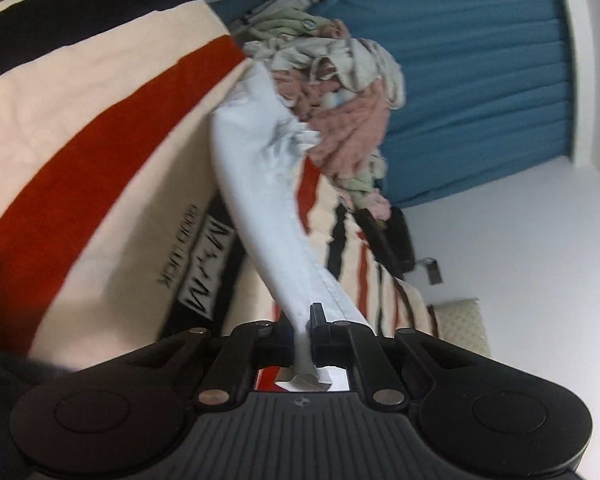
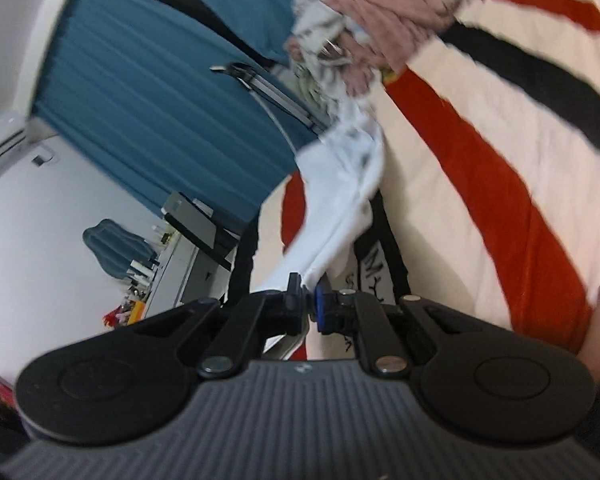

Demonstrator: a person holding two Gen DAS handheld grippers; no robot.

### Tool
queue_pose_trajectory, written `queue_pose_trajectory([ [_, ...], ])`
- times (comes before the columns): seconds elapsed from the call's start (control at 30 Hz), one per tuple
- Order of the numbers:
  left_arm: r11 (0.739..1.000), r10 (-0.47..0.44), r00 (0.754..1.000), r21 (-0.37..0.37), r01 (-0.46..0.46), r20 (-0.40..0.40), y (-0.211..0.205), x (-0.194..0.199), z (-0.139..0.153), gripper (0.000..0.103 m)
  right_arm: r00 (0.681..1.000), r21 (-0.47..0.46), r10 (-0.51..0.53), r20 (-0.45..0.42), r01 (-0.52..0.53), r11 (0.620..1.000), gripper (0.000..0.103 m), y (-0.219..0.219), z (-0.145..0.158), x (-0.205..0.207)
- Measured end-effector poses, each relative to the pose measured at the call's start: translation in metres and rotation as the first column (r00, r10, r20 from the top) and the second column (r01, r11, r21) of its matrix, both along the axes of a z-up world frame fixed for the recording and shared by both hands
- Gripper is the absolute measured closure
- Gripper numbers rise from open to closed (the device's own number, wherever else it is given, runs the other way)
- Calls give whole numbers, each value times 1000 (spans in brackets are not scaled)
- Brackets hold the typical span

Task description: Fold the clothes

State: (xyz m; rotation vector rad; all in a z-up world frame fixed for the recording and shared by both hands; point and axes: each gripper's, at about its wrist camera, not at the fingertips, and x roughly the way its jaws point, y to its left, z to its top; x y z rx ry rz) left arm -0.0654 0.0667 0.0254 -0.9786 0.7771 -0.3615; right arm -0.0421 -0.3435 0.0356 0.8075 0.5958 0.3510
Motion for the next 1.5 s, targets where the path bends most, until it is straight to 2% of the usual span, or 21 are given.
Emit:
queue_pose_trajectory([
  [0.17, 999, -48, 999, 17, 49, -11, -6, -50, 18, 95, 1000, 0, 19, 0, -19, 1000, 94, -14, 19, -39],
  [0.33, 999, -36, 999, 33, 37, -39, -1, -34, 17, 95, 1000, 8, 12, -29, -11, 1000, 94, -11, 12, -23],
  [0.47, 998, 39, 999, 56, -37, -37, 1, 15, 11, 95, 998, 31, -18, -54, 20, 999, 94, -1, -1, 25],
  [0.6, 992, 76, 997, 102, -76, 4, -8, 76, 1, 95, 995, 1, -82, -63, 82, 997, 94, 11, -15, 84],
  [0.8, 963, 66, 990, 253, -96, 123, -25, 169, -21, 95, 991, -80, -126, -44, 122, 989, 94, 26, -46, 178],
  [1.03, 909, 1, 976, 407, -91, 218, -41, 252, -71, 94, 994, -205, -81, 77, 96, 974, 94, 43, -94, 257],
  [1.17, 851, -22, 981, 518, -83, 193, -54, 290, -103, 94, 994, -308, -55, 99, 83, 948, 93, 56, -119, 283],
  [1.27, 828, -49, 985, 558, -52, 165, -61, 312, -126, 94, 995, -389, -32, 98, 68, 919, 92, 65, -133, 296],
  [1.33, 819, -60, 986, 573, -40, 156, -64, 319, -134, 93, 995, -405, -18, 95, 55, 913, 91, 65, -136, 297],
  [1.4, 804, -86, 983, 594, -28, 162, -68, 320, -135, 87, 995, -428, 3, 97, 39, 903, 82, 67, -135, 298],
  [1.43, 795, -101, 980, 606, -24, 172, -70, 317, -133, 67, 994, -441, 19, 106, 29, 897, 66, 70, -132, 297],
  [1.47, 785, -115, 976, 619, -25, 186, -73, 312, -130, 46, 992, -450, 33, 122, 26, 893, 41, 72, -127, 293],
  [1.5, 774, -130, 971, 633, -26, 200, -75, 307, -127, 40, 990, -451, 24, 142, 43, 892, 29, 72, -123, 288],
])
